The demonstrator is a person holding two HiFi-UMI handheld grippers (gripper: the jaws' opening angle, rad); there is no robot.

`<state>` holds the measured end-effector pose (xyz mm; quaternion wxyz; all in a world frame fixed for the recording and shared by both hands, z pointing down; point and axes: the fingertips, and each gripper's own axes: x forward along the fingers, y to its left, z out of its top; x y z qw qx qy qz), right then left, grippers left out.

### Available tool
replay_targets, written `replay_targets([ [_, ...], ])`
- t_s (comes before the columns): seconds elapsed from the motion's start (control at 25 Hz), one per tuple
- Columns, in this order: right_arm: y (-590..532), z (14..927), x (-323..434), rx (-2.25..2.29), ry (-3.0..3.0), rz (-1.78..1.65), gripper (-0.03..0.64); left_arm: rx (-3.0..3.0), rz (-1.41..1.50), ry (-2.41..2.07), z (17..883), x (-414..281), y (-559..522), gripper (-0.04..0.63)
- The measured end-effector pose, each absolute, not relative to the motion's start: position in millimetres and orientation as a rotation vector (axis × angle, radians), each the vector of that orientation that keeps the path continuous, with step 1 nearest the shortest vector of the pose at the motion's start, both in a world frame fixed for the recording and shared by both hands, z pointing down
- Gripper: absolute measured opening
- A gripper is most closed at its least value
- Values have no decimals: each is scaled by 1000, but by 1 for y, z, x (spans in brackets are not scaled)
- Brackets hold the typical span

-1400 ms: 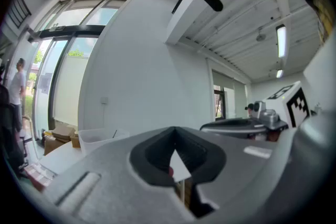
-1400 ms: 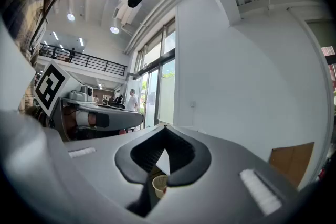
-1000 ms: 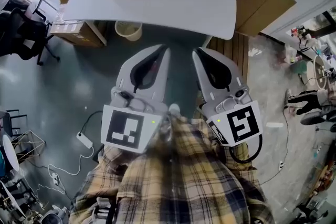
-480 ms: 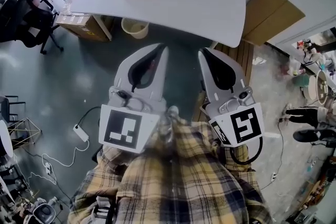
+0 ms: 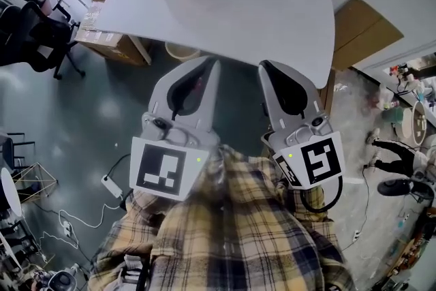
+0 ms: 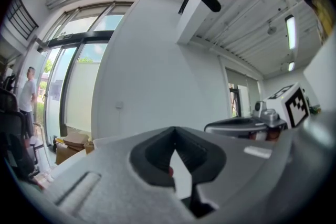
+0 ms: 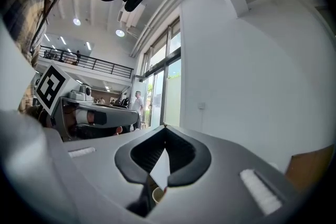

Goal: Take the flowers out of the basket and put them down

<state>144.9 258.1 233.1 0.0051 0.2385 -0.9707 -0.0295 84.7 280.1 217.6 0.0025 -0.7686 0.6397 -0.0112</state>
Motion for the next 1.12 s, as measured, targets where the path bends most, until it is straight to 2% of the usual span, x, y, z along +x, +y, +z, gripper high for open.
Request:
replay_targets([
  [0.48, 176, 237, 21, 856, -3005, -53, 3, -2470, -74, 1967, 223, -49, 201, 2],
  [0.84, 126, 248, -16, 841, -2976, -35, 3, -2483, -64, 2007, 239, -91, 155, 2],
  [1.12, 48, 252, -43, 799, -2994, -53, 3, -2460, -69, 2027, 243, -114, 77, 2],
])
